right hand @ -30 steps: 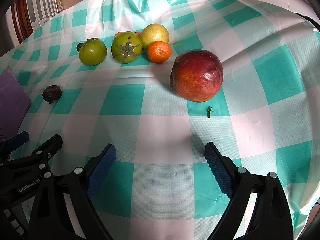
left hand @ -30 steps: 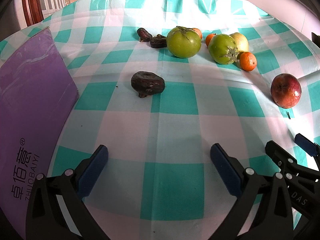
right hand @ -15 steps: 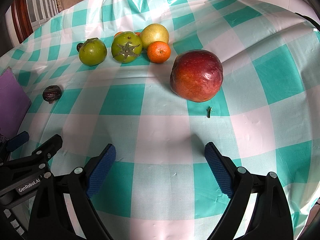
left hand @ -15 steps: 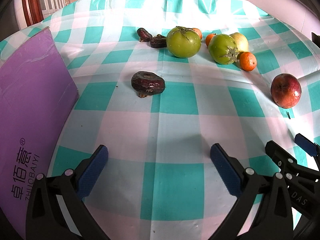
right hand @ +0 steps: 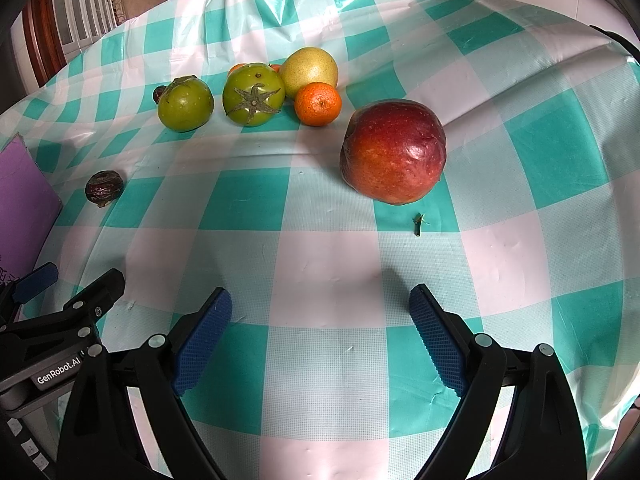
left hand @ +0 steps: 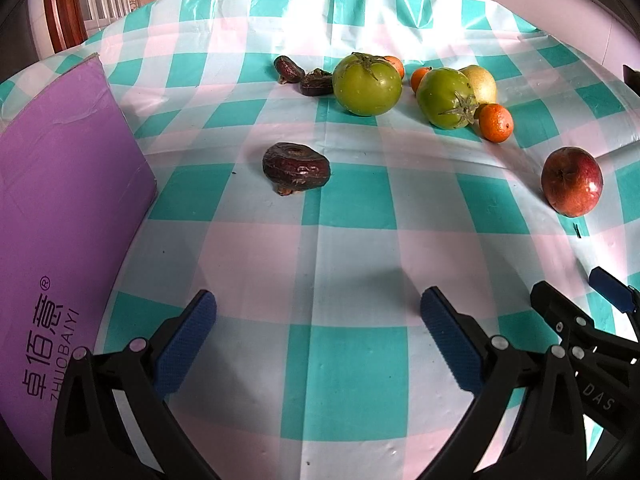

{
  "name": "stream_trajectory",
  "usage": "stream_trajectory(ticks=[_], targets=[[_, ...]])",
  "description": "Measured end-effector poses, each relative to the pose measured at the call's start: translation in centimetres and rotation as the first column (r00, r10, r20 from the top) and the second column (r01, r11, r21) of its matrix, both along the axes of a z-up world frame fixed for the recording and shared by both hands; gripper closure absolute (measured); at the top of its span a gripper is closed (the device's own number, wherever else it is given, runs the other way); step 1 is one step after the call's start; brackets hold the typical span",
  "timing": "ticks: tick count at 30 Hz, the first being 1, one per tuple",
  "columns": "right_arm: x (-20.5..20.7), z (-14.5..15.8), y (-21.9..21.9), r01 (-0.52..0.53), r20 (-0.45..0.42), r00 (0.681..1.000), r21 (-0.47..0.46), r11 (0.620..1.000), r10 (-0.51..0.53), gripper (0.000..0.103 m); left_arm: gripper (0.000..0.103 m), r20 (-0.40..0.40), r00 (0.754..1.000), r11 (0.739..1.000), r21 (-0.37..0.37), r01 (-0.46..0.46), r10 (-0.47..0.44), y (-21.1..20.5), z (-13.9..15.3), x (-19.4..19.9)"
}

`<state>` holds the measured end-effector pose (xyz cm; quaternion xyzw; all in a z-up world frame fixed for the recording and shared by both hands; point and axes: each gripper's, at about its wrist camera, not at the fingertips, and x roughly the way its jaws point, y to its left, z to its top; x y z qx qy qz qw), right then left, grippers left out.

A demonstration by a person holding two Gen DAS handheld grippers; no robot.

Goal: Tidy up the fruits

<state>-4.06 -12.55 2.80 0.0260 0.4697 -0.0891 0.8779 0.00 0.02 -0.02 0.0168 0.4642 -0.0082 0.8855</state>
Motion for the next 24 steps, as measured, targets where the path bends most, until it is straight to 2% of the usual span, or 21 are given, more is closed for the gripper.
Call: stream_trajectory(ticks=[24], targets=[[0.03, 0.26, -0.06, 0.000, 0.000, 1.000, 0.000, 1.000, 0.000, 0.016, 0.001, 0.000, 1.000, 1.000, 0.000, 0.000, 0.000, 0.00, 0.00, 0.00]])
